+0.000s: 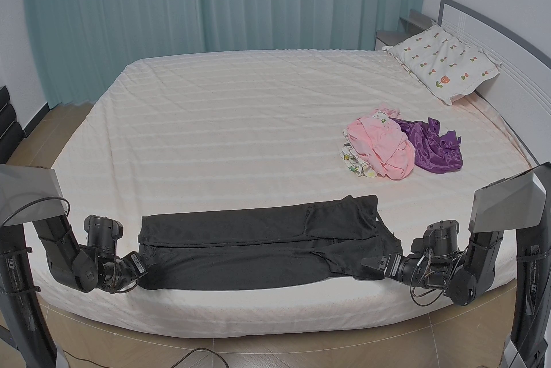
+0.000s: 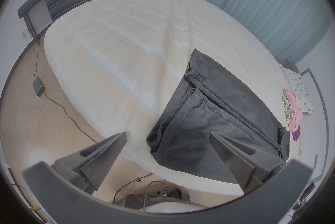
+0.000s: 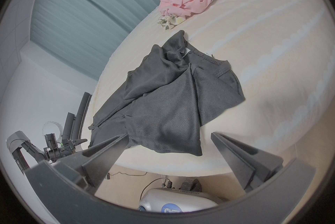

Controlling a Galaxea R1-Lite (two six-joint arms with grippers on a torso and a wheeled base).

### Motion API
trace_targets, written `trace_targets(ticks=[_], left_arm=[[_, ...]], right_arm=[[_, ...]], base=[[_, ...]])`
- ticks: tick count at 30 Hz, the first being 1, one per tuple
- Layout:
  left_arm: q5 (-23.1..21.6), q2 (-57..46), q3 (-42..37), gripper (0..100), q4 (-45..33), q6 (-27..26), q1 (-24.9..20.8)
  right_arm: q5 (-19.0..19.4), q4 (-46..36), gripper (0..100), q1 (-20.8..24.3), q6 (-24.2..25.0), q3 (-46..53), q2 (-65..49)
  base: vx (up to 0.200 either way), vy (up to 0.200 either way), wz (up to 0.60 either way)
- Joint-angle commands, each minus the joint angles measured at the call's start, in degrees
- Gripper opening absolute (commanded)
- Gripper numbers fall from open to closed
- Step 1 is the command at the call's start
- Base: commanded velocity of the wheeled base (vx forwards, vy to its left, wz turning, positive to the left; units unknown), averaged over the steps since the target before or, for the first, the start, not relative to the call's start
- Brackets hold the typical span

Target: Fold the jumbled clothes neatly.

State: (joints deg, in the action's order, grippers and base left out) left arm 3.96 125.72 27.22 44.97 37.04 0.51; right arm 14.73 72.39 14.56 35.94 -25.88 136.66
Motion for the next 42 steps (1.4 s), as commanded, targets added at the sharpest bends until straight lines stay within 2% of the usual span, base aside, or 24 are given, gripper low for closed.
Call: trace_targets(ticks=[1, 5, 6, 14, 23, 27, 38, 42], left_arm=[[-0.01, -0.04, 0.11, 100, 0.03, 0.05, 0.10], [-0.01, -0.04, 0.20, 100, 0.03, 0.05, 0.10], [-0.01, 0.05, 0.20, 100, -0.06, 0.05, 0.10], [-0.09, 0.31, 0.20, 100, 0.03, 0.05, 0.37], [-0.01, 0.40, 0.29, 100, 0.03, 0.05, 0.45], [-0.01, 0.40, 0.46, 100, 0.03, 0.05, 0.72], [-0.01, 0.84, 0.82, 100, -0.06, 0.05, 1.16], [-0.01, 0.49, 1.52, 100, -0.06, -0.03, 2.48]], right_arm=[[0.04, -0.32, 100, 0.21, 0.01, -0.49, 0.28], [-0.05, -0.41, 100, 1.70, -0.08, -1.54, 1.68], [-0.14, -0.41, 0, 1.88, -0.08, -1.89, 2.30], [-0.58, -0.41, 0, 1.44, -0.52, -1.10, 1.07], [-0.58, -0.41, 0, -1.81, -0.87, -0.84, -1.66], [-0.31, -0.41, 0, -3.48, -4.03, -0.93, -1.57], [0.92, -0.32, 0, -5.33, -4.82, -1.10, -1.48], [1.09, -0.49, 0, -5.33, -6.58, -0.84, -0.78]], base=[[0.000, 0.000, 0.00], [0.000, 0.000, 0.00], [0.000, 0.000, 0.00], [0.000, 0.000, 0.00], [0.000, 0.000, 0.00], [0.000, 0.000, 0.00], [0.000, 0.000, 0.00], [0.000, 0.000, 0.00]])
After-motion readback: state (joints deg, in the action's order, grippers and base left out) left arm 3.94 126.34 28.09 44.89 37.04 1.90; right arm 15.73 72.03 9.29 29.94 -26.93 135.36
